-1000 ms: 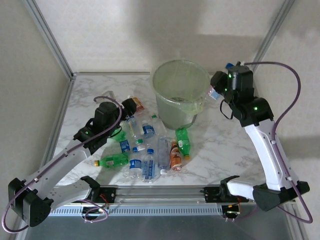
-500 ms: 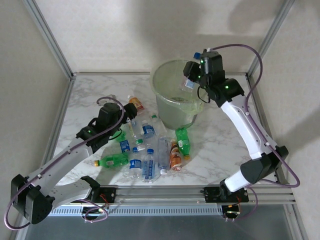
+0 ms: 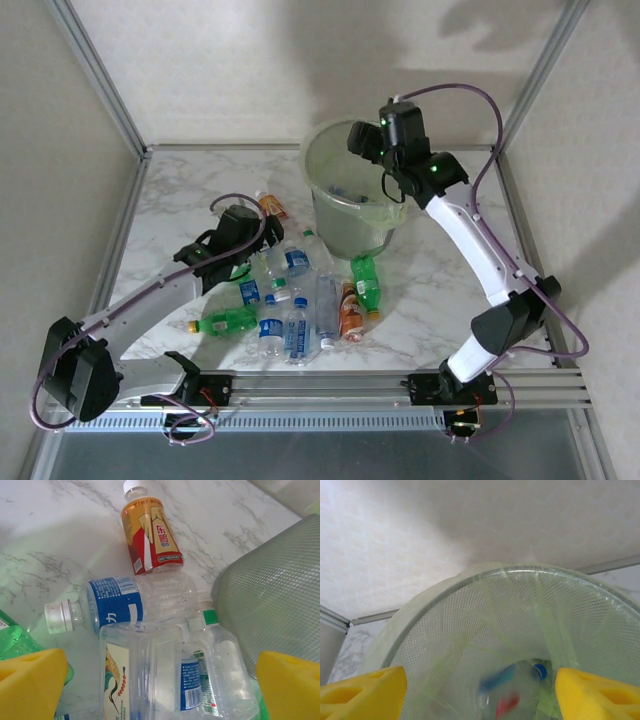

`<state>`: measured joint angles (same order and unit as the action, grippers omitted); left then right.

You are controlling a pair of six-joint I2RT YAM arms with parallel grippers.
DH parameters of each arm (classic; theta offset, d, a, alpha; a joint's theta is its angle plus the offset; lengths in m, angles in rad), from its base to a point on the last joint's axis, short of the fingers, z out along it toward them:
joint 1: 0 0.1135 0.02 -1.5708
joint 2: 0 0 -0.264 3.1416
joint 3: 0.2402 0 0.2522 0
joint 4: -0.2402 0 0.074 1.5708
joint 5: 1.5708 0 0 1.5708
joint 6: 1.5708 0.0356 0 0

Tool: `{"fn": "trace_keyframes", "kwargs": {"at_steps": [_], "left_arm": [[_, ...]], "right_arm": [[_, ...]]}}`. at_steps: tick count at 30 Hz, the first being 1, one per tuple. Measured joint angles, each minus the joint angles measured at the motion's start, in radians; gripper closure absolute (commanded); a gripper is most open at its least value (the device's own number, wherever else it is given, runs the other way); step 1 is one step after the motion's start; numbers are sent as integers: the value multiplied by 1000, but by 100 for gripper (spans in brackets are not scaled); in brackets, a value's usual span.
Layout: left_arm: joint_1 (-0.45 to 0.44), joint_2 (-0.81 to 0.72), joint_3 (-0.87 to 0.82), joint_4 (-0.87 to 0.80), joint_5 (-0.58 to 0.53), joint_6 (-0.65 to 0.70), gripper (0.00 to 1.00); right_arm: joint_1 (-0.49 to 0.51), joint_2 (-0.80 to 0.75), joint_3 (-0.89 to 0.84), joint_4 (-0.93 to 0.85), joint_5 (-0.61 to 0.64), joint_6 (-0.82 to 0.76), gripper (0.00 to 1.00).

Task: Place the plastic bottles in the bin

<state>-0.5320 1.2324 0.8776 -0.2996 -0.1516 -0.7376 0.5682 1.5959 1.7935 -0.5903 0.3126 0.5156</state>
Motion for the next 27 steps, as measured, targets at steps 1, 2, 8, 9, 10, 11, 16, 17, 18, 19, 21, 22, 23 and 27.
{"fn": "trace_keyframes", "kwargs": {"at_steps": [1, 2, 8, 9, 10, 11, 16, 17, 18, 19, 21, 22, 23, 27], "left_arm": [[0, 11, 3, -5, 0, 0, 5], [0, 20, 5, -10, 0, 0, 5], [0, 93, 34, -35, 0, 1, 4], [0, 108, 42, -39, 0, 4, 4], [0, 121, 48, -41, 0, 4, 4], [0, 136, 55, -43, 3, 5, 4], [0, 179, 65, -43, 23, 8, 5], [0, 184, 66, -45, 28, 8, 5], [0, 191, 69, -50, 31, 8, 5], [0, 198, 73, -54, 34, 8, 5], [0, 214, 86, -62, 37, 9, 5], [0, 220, 90, -65, 38, 10, 5], [0, 225, 95, -66, 39, 11, 5], [-1, 249, 114, -72, 41, 11, 6]], "right_arm": [[20, -21, -23, 3, 13, -8, 23], [38, -38, -43, 7, 26, -13, 23], [228, -196, -236, 105, 156, -90, 22], [260, -216, -265, 126, 177, -107, 22], [290, -232, -290, 142, 197, -119, 22], [312, -241, -311, 154, 213, -129, 23], [333, -249, -374, 175, 245, -121, 24], [333, -253, -391, 179, 246, -115, 24], [333, -258, -408, 183, 245, -108, 24], [333, -265, -425, 186, 245, -103, 24], [333, -286, -459, 191, 245, -96, 24], [333, -295, -469, 190, 245, -92, 24], [333, -304, -476, 190, 245, -87, 24], [333, -324, -478, 192, 248, -75, 24]]}}
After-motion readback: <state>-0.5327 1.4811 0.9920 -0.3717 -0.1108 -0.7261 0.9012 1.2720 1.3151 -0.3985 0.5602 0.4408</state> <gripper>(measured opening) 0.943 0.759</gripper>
